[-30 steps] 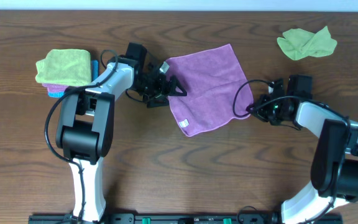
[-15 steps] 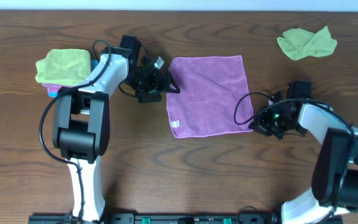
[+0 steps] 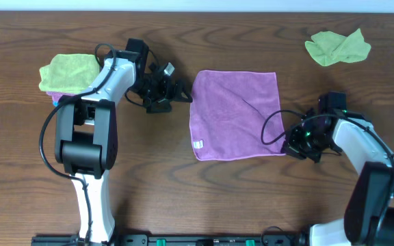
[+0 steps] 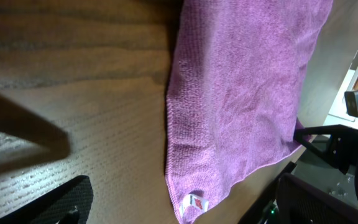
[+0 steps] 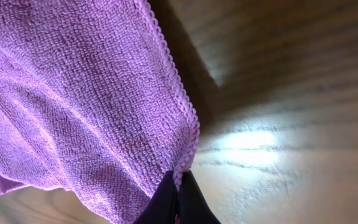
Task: Fold the cloth
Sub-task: 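Release and move both grippers to the near corners of the purple cloth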
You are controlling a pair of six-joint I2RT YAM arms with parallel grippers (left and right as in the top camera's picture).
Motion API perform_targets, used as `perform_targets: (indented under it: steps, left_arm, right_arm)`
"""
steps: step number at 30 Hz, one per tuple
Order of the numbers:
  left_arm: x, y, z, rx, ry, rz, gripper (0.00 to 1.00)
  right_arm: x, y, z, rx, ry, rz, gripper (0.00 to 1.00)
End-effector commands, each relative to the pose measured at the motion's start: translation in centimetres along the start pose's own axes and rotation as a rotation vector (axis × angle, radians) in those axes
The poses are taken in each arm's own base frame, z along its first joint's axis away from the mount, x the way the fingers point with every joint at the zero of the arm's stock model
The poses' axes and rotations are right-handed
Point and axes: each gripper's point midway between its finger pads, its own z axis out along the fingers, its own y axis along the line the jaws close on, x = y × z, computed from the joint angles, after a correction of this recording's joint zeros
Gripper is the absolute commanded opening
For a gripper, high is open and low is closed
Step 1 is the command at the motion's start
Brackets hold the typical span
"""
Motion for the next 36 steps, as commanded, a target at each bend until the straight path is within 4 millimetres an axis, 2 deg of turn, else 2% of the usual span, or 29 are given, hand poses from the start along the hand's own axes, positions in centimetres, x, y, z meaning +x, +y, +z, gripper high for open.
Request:
perform_targets:
  steps: [1,3,4,7,9,13,15,16,18,21,23,27,30,36]
  left_arm:
    - [-0.2,0.1,-0.2,-0.006,0.003,0.012,0.95]
    - [0.2,0.1,-0.2,-0.008,0.016,0.001,0.95]
    - [0.3,0.1,-0.2,-0.009,0.021,-0.004,0.95]
    - [0.5,-0.3,-0.6,-0.006,0.026,0.005,0.95]
    - [0.5,-0.8,-1.1,-0.005,0.015,0.025,0.95]
    - [0.4,-2.3,-2.7,-0.004,-0.026,0.068,0.95]
    - [0.6,-3.4,-3.9,0.0,-0.052,0.093,0.96]
    - [0.8,-4.2,-4.6,0.001,-0.067,0.107,0.95]
    - [1.4,-5.8,-6.4,-0.001,-0.099,0.137,0.95]
    - [2.5,-6.7,-9.3,-0.091,-0.164,0.139,0.96]
    - [3.5,-7.4,-11.5,-0.136,-0.213,0.131,0.95]
    - [6.0,-8.1,-14.0,-0.15,-0.284,0.079,0.95]
    - [8.9,-7.3,-13.6,-0.142,-0.296,0.04,0.95]
    - [14.8,-5.2,-11.8,-0.079,-0.392,-0.065,0.95]
  right_arm:
    - [0.4,-0.3,-0.5,0.034,-0.014,-0.023,0.02]
    - [0.3,-0.2,-0.8,0.032,-0.022,-0.026,0.05]
    - [0.3,-0.1,-0.9,0.029,-0.029,-0.029,0.12]
    - [0.1,0.1,-1.4,0.022,-0.051,-0.037,0.43]
    - [0.0,0.3,-1.7,0.018,-0.065,-0.044,0.52]
    - [-0.3,0.8,-2.6,0.001,-0.104,-0.07,0.65]
    - [-0.4,1.7,-3.4,-0.035,-0.126,-0.104,0.85]
    - [-0.5,2.3,-4.0,-0.066,-0.144,-0.131,0.99]
    - [-0.5,3.4,-5.6,-0.115,-0.184,-0.178,0.99]
    - [-0.4,3.5,-8.0,-0.122,-0.263,-0.224,0.99]
    - [0.1,2.9,-9.7,-0.111,-0.31,-0.242,0.99]
    - [1.2,0.6,-12.3,-0.07,-0.377,-0.218,0.99]
    - [1.8,-0.7,-13.6,-0.054,-0.416,-0.208,0.99]
    - [2.6,-0.4,-14.9,-0.111,-0.455,-0.196,0.99]
